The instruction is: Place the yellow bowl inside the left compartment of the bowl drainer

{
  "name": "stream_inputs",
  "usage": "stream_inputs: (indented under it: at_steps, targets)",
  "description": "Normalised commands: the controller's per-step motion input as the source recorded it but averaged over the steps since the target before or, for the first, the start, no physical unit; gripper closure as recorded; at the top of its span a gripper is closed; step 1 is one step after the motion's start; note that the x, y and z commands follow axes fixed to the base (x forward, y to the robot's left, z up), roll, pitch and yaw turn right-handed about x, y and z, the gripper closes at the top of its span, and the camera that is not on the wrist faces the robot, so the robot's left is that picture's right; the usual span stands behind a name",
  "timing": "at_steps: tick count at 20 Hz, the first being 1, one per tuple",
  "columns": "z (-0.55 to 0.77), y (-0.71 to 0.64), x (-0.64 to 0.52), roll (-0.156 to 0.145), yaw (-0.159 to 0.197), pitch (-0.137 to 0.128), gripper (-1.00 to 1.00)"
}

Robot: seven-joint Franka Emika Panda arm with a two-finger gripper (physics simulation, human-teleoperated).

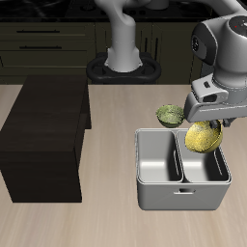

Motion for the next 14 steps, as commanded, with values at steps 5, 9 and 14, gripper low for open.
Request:
stream_inputs:
  at_steps: [5,9,14]
  targets:
    - [0.01,-0.05,-0.04,0.004,0.010,-0.003,-1.00]
    - [0.05,-0.05,-0.05,-0.005,0.006,-0.011,-1.00]
    - [0.24,-0.02,-0.27,0.029,-0.004,-0.052,-1.00]
